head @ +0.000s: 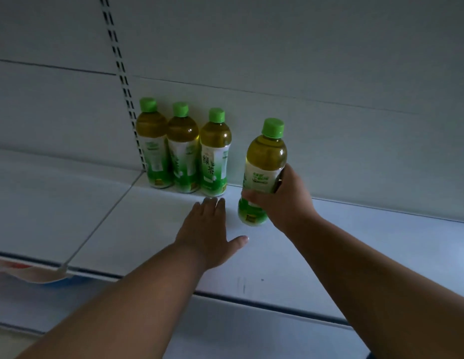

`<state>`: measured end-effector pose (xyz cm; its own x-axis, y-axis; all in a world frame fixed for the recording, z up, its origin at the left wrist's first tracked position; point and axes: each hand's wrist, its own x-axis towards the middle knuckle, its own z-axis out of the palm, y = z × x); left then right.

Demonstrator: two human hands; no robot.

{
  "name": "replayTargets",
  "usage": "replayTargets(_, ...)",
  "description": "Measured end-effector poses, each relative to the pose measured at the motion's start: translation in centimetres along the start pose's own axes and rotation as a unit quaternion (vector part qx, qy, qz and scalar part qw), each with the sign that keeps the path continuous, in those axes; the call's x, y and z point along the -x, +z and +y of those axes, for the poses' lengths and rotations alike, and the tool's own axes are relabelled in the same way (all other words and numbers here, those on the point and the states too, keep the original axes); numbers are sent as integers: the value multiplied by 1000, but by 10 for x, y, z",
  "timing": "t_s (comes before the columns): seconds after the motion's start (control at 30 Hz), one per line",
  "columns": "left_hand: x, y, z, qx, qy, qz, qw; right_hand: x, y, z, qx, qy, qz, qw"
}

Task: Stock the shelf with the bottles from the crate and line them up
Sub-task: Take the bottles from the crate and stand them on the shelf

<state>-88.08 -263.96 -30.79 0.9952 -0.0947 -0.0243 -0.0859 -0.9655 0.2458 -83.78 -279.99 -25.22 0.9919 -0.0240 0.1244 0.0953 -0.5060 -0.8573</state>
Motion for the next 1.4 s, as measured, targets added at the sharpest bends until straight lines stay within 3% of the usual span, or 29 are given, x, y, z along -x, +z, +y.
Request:
replayTargets(0.1,-4,24,2,-29,7,-28,999,-5,5,16,8,17,16,1000)
replayTargets(0.5,-6,34,-3,-39,15,4,999,-46,38,7,39,-26,-12,999)
replayTargets(0.83,-5,38,-3,-37,15,22,999,-71,44,7,93,-43,27,994)
replayTargets(1.1,-3,32,-1,-1,0,15,1000,-39,36,-4,102,-16,24,994)
replayTargets(1.2,12,22,-5,34,-21,55,998,2,31,-17,139,-62,31,988)
replayTargets(1.4,109,-18,-37,7,-77,123,989,84,48,-60,158,-239,-38,957)
